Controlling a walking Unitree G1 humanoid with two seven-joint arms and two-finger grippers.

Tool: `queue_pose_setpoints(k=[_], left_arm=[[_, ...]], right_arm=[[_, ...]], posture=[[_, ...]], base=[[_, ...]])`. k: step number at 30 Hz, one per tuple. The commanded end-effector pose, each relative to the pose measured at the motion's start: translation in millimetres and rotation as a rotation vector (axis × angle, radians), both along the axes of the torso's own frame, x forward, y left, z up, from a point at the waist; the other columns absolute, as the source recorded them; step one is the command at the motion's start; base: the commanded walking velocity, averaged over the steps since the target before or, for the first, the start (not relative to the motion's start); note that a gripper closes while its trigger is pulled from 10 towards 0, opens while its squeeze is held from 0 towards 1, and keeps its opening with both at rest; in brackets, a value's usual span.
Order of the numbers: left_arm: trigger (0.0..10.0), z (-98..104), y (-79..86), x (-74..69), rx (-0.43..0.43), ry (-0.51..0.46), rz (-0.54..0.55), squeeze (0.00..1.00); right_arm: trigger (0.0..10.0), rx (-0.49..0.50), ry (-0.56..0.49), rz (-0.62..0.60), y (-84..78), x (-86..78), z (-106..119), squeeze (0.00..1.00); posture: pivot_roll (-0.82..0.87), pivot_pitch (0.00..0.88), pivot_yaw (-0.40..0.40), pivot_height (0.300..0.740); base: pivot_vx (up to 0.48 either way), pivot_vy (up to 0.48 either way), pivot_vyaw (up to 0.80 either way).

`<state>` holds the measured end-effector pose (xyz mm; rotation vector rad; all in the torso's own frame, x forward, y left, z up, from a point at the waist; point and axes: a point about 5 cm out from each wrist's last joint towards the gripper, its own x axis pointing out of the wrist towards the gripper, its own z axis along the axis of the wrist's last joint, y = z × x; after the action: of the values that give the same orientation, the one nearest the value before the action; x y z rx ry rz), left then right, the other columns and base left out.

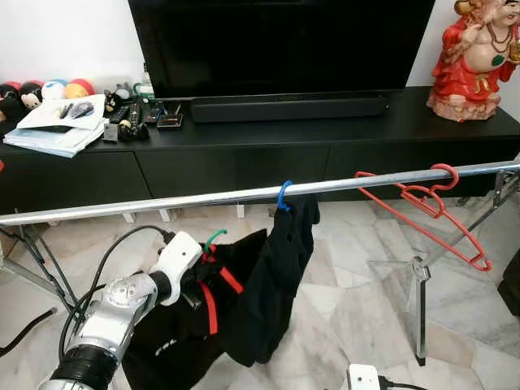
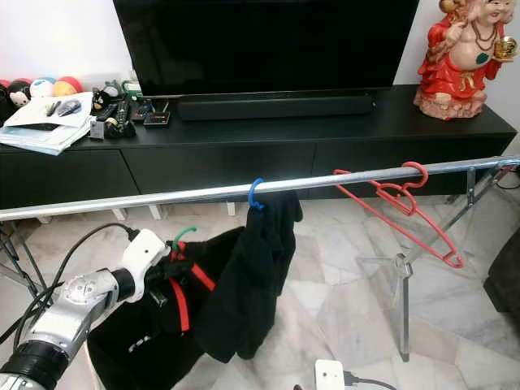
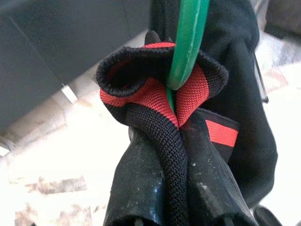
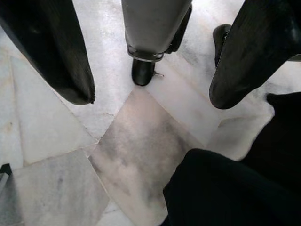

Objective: Hang hanger

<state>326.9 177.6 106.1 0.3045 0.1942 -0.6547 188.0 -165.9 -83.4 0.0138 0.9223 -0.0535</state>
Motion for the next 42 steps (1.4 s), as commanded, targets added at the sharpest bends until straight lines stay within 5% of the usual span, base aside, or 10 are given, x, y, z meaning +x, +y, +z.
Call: queue_pose_setpoints(k=[1,11,16,18,26,33,42], left_arm=[[10.0,24,3.5,8.8,-0.048,-0.107,0.028,0.00],[10.0,48,-3.3,20.0,-0.121,-0.201,0.055,0.00],[10.0,46,4.6,30.5,-0.064,-0.203,0.195,0.00],[10.0,37,15.8,36.8,-0.021,-0.158,0.334,0.00],[10.0,20,37.6,39.3,-0.013,-0.049,0.543,0.00],[10.0,-17,38.8,24.4,0.102,0.165,0.509,0.00],[10.0,-29,47.0,7.7,0.143,0.234,0.506,0.00]], right_arm=[[10.0,-0.009,0.002,-0.003,-0.1,-1.9,-1,0.00],[10.0,-0.023,-0.003,-0.013,-2.2,-0.9,0,0.00],[10.0,-0.024,-0.001,-0.013,-1.3,-1.3,0,0.00],[10.0,-0.022,0.001,-0.012,-0.2,-1.6,-1,0.00],[10.0,-0.021,0.005,-0.010,0.1,-2.1,-1,0.00],[10.0,-0.021,0.009,-0.002,0.7,-2.9,-2,0.00],[10.0,-0.031,0.010,0.000,-0.6,-3.3,-2,0.00]], posture=[[0.09,0.088,0.043,0.740],[0.09,0.083,0.047,0.740],[0.09,0.083,0.051,0.740],[0.08,0.082,0.052,0.740],[0.08,0.082,0.052,0.740],[0.09,0.086,0.047,0.740],[0.10,0.092,0.045,0.740]], base=[[0.000,0.000,0.00],[0.000,0.000,0.00],[0.000,0.000,0.00],[0.000,0.000,0.00],[0.000,0.000,0.00],[0.000,0.000,0.00],[0.000,0.000,0.00]])
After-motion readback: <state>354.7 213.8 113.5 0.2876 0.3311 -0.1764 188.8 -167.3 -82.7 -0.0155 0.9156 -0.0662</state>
